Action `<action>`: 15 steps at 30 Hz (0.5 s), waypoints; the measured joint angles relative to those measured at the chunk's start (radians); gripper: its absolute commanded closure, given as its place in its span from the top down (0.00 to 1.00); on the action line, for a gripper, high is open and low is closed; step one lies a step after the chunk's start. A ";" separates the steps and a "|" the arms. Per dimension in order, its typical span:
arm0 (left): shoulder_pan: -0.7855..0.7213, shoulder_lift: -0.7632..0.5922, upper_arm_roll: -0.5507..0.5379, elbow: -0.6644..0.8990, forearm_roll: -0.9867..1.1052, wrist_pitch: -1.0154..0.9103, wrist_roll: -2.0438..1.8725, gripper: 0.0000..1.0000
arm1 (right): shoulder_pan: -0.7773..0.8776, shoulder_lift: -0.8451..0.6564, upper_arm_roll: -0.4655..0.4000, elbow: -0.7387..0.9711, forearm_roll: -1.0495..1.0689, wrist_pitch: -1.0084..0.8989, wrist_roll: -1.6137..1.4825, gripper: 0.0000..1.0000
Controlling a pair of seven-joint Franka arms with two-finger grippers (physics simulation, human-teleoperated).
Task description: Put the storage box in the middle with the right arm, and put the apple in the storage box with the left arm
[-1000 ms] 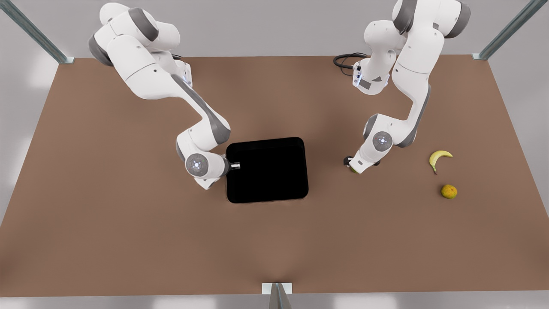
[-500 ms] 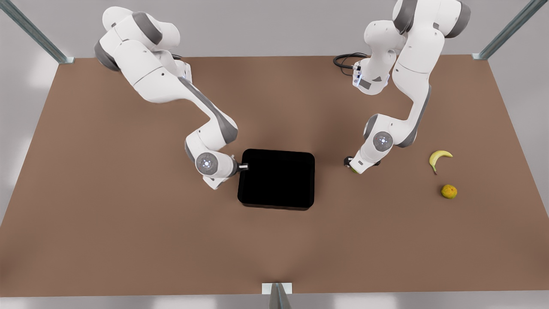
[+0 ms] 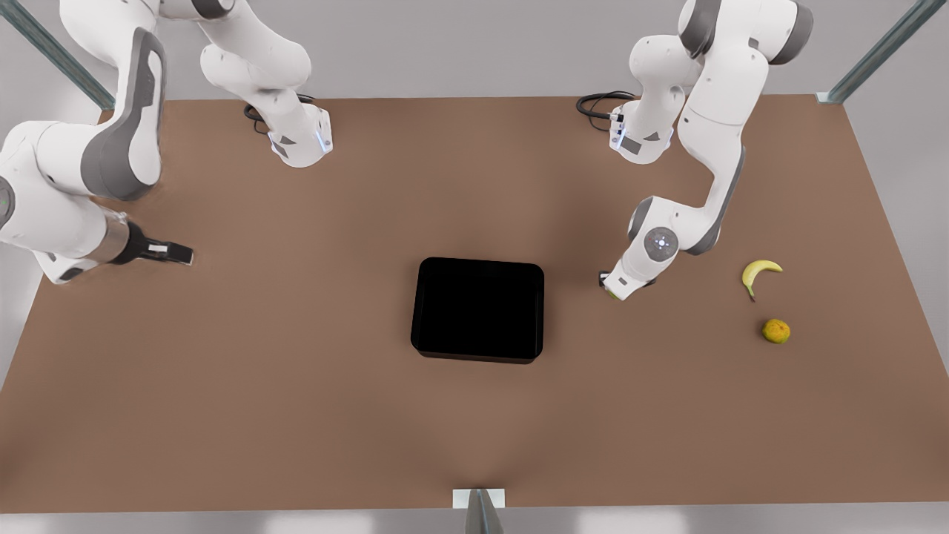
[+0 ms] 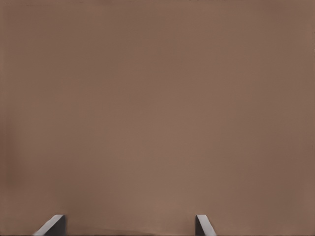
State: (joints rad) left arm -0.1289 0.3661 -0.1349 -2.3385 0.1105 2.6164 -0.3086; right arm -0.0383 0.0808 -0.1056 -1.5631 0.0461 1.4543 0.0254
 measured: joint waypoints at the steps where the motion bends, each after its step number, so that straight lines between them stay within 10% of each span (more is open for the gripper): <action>1: 0.000 -0.010 0.000 0.004 0.002 -0.012 -0.001 0.61 | -0.105 -0.006 0.064 0.061 -0.005 -0.078 -0.056 1.00; 15: -0.078 -0.106 -0.163 0.167 0.006 -0.179 -0.423 0.61 | 0.026 0.036 0.078 0.162 -0.038 -0.081 -0.098 1.00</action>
State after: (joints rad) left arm -0.2068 0.2597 -0.2978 -2.1717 0.1165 2.4374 -0.7321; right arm -0.0127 0.1166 -0.0279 -1.4015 0.0083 1.3729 -0.0724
